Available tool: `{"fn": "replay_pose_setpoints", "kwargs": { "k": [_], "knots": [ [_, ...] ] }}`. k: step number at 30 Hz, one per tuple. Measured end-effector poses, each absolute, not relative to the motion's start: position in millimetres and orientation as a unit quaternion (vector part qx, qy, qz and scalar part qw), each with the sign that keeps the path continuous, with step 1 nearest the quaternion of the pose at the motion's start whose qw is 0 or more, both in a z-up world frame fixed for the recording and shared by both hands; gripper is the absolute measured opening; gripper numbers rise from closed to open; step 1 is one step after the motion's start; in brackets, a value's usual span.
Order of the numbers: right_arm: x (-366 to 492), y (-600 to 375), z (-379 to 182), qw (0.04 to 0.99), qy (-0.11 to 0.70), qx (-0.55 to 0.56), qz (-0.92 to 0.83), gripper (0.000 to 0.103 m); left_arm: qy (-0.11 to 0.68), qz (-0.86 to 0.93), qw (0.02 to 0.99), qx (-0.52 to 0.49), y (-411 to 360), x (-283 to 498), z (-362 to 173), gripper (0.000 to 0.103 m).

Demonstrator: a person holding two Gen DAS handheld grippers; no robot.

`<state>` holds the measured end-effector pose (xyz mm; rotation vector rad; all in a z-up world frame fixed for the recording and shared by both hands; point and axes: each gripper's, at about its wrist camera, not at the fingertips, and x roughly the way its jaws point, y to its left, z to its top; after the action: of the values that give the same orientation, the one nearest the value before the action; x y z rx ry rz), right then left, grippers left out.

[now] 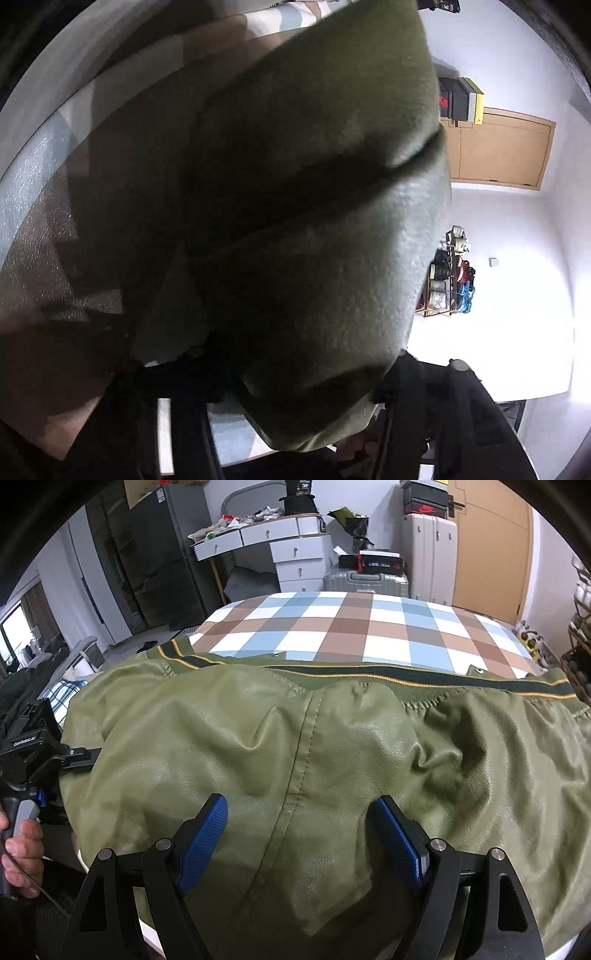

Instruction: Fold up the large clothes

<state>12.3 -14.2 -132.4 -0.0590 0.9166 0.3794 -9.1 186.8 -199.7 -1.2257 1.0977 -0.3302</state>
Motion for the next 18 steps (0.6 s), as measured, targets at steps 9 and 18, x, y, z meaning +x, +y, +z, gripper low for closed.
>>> {"fn": "replay_pose_setpoints", "kwargs": {
  "k": [9, 18],
  "knots": [
    [0.4, -5.0, -113.2, 0.901, 0.387, -0.054, 0.191, 0.082, 0.484, -0.126, 0.699, -0.510, 193.3, -8.6, -196.7, 0.034],
    [12.9, -5.2, -132.8, 0.883, 0.429, -0.043, 0.187, 0.082, 0.482, -0.128, 0.715, -0.490, 189.2, 2.5, -201.1, 0.057]
  ]
}}
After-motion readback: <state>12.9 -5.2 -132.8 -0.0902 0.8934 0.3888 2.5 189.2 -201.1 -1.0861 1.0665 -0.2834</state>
